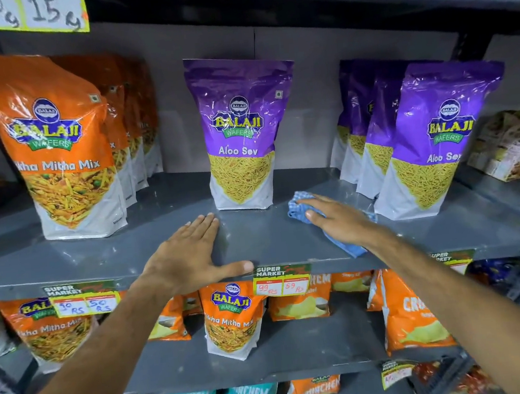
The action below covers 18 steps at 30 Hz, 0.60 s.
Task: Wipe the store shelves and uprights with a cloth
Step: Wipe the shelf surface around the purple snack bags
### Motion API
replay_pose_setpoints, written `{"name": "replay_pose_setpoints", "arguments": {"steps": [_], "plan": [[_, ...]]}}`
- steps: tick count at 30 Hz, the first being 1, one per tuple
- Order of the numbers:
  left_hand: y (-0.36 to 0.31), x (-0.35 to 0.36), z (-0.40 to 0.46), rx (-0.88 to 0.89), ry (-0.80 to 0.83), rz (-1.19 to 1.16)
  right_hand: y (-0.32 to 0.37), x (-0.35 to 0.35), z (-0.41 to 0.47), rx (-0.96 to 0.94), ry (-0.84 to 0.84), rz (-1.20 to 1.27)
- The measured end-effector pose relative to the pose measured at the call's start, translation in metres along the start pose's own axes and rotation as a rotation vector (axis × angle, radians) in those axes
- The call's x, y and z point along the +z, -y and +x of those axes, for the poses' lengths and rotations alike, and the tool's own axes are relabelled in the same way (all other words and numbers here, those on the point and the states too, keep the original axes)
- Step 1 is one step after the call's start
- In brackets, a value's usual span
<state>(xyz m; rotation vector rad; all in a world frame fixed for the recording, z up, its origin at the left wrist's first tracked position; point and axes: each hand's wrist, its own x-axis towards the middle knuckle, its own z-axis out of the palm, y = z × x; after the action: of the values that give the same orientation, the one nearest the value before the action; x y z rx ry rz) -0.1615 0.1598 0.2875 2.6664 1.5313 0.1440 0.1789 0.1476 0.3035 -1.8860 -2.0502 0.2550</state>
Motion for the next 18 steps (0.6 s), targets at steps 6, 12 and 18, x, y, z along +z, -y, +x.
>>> {"name": "replay_pose_setpoints", "arguments": {"steps": [6,12,18], "plan": [[-0.001,-0.002,-0.003,-0.003,0.011,-0.013,0.062,0.016,-0.001,0.008,0.023,-0.102],[-0.003,0.000,-0.006,0.009,0.001,-0.021,0.097,0.026,-0.089,-0.142,0.007,-0.054],[-0.003,-0.001,-0.007,0.011,-0.012,-0.027,0.065,0.011,-0.084,0.084,-0.103,-0.020]]}}
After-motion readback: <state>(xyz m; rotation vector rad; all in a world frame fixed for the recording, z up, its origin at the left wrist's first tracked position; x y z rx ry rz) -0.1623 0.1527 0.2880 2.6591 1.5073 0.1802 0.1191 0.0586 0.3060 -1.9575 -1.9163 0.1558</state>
